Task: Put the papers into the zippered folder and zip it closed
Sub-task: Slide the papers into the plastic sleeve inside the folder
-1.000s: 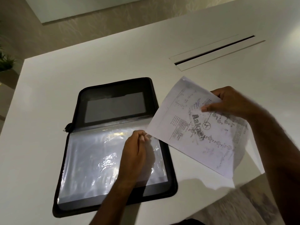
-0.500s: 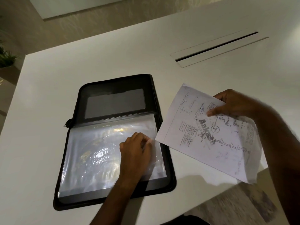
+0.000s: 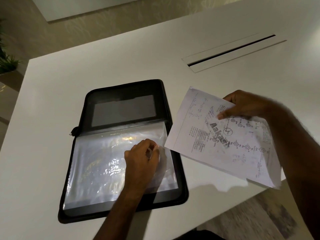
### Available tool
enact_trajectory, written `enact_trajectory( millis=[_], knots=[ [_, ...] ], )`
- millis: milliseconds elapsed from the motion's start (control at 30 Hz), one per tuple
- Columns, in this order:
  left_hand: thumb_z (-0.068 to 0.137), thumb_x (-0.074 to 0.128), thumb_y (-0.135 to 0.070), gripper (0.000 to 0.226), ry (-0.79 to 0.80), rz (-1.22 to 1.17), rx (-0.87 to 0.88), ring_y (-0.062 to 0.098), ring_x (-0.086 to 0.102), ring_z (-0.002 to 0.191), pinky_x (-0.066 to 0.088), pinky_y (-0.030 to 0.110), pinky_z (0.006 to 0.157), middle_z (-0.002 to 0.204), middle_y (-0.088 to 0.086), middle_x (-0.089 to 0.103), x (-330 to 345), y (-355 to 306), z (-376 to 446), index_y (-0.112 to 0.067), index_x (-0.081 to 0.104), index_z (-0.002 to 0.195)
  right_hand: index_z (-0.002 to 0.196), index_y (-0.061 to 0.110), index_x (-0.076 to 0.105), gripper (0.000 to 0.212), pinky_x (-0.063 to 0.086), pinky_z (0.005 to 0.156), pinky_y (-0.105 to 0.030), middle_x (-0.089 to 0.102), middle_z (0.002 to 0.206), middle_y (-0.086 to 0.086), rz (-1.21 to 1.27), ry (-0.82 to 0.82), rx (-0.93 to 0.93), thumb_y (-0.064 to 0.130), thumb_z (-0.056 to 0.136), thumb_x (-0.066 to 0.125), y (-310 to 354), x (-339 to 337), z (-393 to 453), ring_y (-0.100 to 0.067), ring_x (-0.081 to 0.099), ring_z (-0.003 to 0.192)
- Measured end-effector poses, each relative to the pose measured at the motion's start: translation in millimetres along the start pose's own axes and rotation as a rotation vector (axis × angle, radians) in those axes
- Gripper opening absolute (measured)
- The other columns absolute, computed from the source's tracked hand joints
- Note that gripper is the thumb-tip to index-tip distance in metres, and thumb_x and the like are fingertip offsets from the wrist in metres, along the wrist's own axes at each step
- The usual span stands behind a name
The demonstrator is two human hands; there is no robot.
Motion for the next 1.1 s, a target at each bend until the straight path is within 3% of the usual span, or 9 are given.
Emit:
enact_trajectory(
  millis=[233,333,467,633,767,867,1000,1100],
  knots=[
    [0.099,0.064,-0.032,0.013,-0.003,-0.035,-0.002,0.01,0.066,0.083,0.044,0.043,0.099,0.089,-0.014,0.071,-3.3,-6.3,3.8,-0.025,0.069,0.09,0.096,0.034,0.081,0.038,0.065,0.059,-0.03,0.085,0.094,-0.01,-0.041,0.087,0.014,0.055,0.067,0.093,5.5,15.2,16.4,-0.033,0.083,0.08],
    [0.099,0.064,-0.032,0.009,0.012,-0.016,-0.013,0.01,0.065,0.085,0.031,0.031,0.099,0.093,-0.014,0.071,-4.4,-7.6,6.0,-0.027,0.067,0.091,0.099,0.035,0.08,0.035,0.066,0.061,-0.033,0.085,0.095,-0.008,-0.071,0.131,0.016,0.053,0.072,0.093,8.0,28.7,24.9,-0.032,0.084,0.081],
    [0.099,0.064,-0.033,0.01,0.042,0.007,-0.009,0.009,0.065,0.087,0.023,0.024,0.098,0.095,-0.015,0.07,-4.9,-7.5,7.2,-0.027,0.066,0.092,0.1,0.039,0.079,0.033,0.068,0.071,-0.042,0.085,0.097,-0.005,-0.108,0.192,0.032,0.052,0.073,0.092,14.7,48.1,34.7,-0.031,0.084,0.083],
    [0.098,0.057,-0.041,0.017,0.078,0.037,0.013,0.012,0.065,0.086,0.024,0.023,0.097,0.101,-0.014,0.069,-2.9,-8.0,7.7,-0.026,0.064,0.095,0.098,0.038,0.08,0.028,0.065,0.064,-0.032,0.085,0.096,-0.003,-0.102,0.219,0.002,0.045,0.075,0.093,26.2,68.9,42.8,-0.026,0.084,0.084],
    [0.098,0.061,-0.038,0.013,0.095,0.026,0.008,0.011,0.065,0.085,0.022,0.008,0.095,0.102,-0.013,0.071,-2.1,-5.2,8.3,-0.026,0.063,0.096,0.1,0.03,0.079,0.023,0.066,0.069,-0.036,0.085,0.093,0.002,-0.165,0.175,-0.027,0.037,0.082,0.09,30.5,74.7,43.9,-0.02,0.084,0.081],
    [0.096,0.057,-0.044,0.02,0.106,0.028,0.002,0.012,0.066,0.084,0.023,0.007,0.094,0.102,-0.012,0.071,-0.5,-5.3,9.4,-0.025,0.062,0.096,0.105,0.03,0.075,0.022,0.065,0.075,-0.038,0.085,0.093,0.006,-0.283,0.128,-0.089,0.04,0.088,0.086,40.4,77.3,42.0,-0.013,0.082,0.079],
    [0.099,0.063,-0.038,0.014,0.128,0.041,-0.008,0.013,0.067,0.083,0.019,0.002,0.094,0.103,-0.01,0.072,0.4,-4.8,7.9,-0.024,0.061,0.097,0.118,0.024,0.068,0.018,0.061,0.061,-0.019,0.078,0.098,0.011,-0.351,-0.005,-0.252,0.034,0.103,0.069,62.1,89.6,37.0,-0.002,0.079,0.076],
    [0.097,0.057,-0.046,0.023,0.13,0.02,-0.014,0.01,0.067,0.082,0.02,-0.001,0.094,0.102,-0.01,0.072,-1.0,-5.9,7.7,-0.023,0.06,0.097,0.12,0.022,0.071,0.017,0.055,0.068,-0.017,0.076,0.106,0.009,-0.446,-0.156,-0.362,0.027,0.107,0.062,69.7,101.7,33.0,-0.006,0.075,0.087]
  ],
)
Point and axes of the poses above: each hand's wrist, its own z-axis towards the middle knuckle, its own x-axis out of the palm, y = z × x, the point moved 4 cm from there along z, towards the middle knuckle
